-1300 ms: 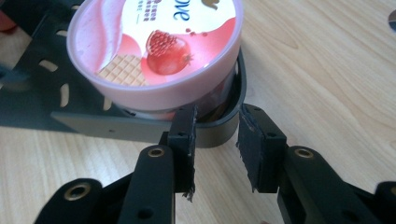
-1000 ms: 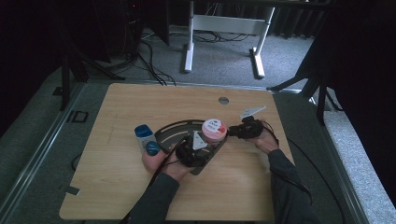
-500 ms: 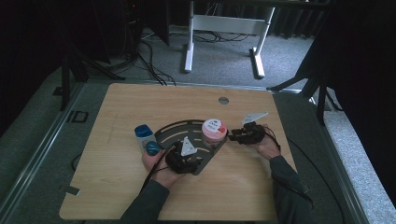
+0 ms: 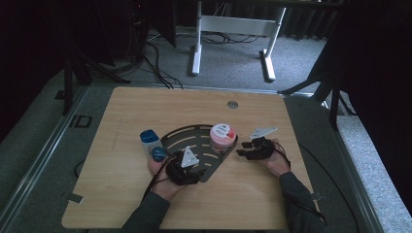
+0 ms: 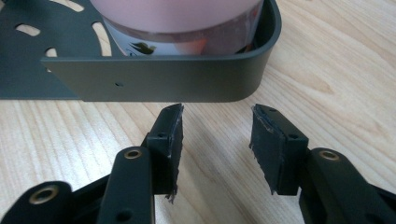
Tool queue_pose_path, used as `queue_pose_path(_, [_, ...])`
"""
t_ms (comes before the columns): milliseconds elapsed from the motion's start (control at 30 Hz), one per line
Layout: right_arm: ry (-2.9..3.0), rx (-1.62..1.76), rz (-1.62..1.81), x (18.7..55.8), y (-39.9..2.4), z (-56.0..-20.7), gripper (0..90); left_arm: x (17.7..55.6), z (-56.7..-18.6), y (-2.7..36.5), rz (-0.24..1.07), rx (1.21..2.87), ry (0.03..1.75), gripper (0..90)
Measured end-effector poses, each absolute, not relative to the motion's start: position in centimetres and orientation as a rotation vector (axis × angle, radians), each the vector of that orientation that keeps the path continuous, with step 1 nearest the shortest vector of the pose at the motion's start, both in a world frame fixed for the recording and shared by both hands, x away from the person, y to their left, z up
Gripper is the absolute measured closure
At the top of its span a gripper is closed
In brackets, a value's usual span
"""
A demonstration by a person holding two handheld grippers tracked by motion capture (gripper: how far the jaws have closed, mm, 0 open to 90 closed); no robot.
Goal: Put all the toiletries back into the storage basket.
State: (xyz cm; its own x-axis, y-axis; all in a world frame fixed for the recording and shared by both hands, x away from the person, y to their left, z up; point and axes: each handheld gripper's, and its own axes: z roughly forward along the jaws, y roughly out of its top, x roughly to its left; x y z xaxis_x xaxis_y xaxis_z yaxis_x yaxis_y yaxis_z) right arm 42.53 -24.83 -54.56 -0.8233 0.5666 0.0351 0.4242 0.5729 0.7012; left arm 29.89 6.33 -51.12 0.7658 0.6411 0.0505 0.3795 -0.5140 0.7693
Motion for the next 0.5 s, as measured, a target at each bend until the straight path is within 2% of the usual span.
queue_pose_path(500, [2.591,0.817,1.094,41.4,-24.7,-55.4,44.4,28.8,-50.2,8.0,0.4,2.171,0.736,48.6])
